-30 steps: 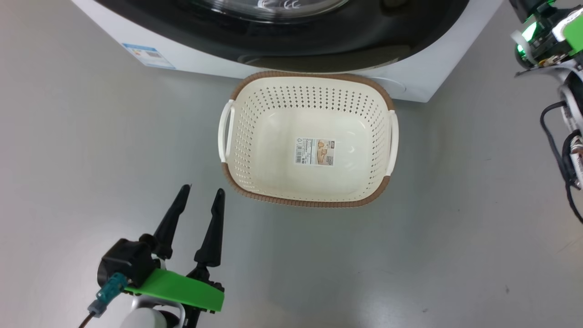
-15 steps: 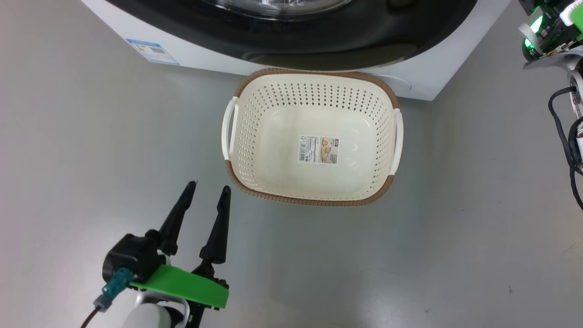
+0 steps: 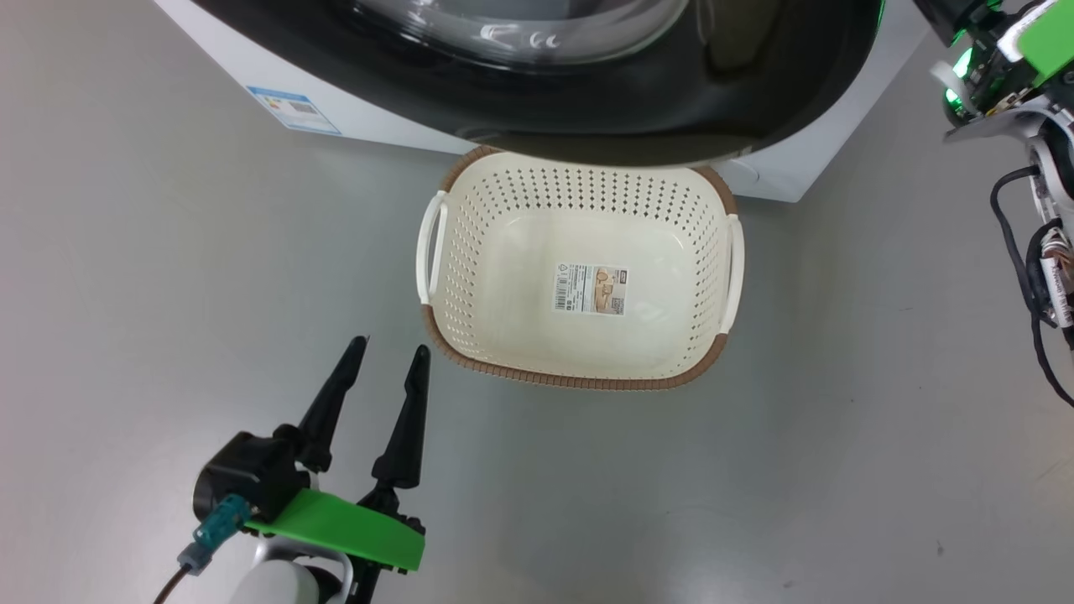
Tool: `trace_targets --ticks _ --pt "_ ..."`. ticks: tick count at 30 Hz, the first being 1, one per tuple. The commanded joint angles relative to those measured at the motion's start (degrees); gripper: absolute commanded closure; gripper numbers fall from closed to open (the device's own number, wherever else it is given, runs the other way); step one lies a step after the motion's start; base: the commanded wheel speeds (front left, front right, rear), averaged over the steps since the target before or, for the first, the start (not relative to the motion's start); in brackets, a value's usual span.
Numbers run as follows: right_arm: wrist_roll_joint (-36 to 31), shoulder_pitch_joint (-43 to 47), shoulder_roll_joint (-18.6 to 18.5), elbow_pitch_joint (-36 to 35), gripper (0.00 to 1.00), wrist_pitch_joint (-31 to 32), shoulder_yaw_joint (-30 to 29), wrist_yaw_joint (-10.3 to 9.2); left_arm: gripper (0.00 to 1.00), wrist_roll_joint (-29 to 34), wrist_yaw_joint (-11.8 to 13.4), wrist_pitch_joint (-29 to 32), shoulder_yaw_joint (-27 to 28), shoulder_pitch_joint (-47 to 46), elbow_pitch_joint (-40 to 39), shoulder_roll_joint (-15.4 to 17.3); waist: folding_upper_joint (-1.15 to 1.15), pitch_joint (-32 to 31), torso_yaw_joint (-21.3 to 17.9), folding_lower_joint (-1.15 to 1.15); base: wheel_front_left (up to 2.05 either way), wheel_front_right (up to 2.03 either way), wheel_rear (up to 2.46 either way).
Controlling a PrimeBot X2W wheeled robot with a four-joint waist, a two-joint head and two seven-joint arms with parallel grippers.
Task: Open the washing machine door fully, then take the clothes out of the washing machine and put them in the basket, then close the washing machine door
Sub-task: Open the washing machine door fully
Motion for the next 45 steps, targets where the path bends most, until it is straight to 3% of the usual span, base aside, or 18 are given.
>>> trace_targets --ticks 1,25,45 --pt "-0.4 0.8 1.7 -2.2 1.0 0.8 0.9 0.46 0.0 -0.6 0.1 -0.5 1.8 0.4 -1.0 0.9 0.0 -0.2 -0.1 0.0 0.0 0.0 0.0" --pt "-1.7 13.7 5.6 -9.4 1.0 5.8 4.0 0.46 0.0 1.6 -0.1 -0.5 3.1 3.6 -0.8 0.9 0.0 -7.3 -2.2 0.0 0.0 0.0 0.0" --pt "-2.8 20.3 7.7 -14.5 1.0 9.1 5.9 0.46 0.0 1.5 0.1 -0.5 3.1 5.2 -1.5 0.9 0.0 -9.5 -1.9 0.0 0.0 0.0 0.0"
